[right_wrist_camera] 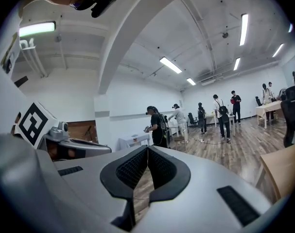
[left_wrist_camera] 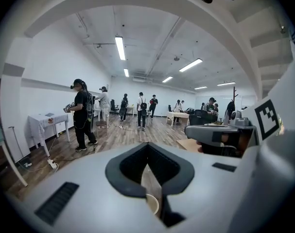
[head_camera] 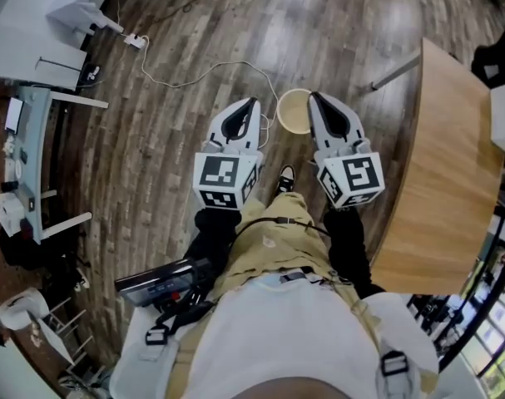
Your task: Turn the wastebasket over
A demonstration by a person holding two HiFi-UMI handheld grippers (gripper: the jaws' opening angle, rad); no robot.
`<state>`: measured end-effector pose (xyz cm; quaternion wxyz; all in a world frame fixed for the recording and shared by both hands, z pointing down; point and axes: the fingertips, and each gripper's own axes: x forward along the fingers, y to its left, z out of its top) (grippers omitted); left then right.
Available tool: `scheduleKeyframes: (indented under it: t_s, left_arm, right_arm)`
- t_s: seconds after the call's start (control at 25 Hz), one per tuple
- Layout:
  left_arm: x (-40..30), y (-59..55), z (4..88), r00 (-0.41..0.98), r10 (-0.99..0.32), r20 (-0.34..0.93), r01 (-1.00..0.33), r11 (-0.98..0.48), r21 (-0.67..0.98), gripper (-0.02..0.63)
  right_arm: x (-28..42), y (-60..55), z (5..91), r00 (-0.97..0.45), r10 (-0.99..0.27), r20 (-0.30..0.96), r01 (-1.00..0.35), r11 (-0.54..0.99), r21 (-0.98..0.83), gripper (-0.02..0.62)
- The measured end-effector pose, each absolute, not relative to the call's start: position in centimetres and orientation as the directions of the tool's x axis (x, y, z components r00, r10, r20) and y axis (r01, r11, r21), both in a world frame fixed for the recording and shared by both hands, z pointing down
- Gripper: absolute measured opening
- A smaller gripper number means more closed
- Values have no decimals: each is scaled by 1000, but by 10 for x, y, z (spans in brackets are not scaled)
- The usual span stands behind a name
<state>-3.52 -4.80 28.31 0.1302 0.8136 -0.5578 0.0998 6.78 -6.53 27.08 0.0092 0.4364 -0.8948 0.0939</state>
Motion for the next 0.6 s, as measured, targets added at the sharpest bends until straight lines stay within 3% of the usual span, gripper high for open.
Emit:
scheduleKeyframes:
  t_s: [0.28, 0.6]
  left_arm:
    - [-38, -78, 324, 372, -850, 372, -928, -346, 138, 2]
    - [-47, -112, 461, 380, -748, 544, -925, -307, 225, 2]
  right_arm:
    - [67, -90, 326, -592, -774, 226, -805, 553, -215, 21]
    - [71, -108, 449, -525, -708, 471, -850, 468, -244, 21]
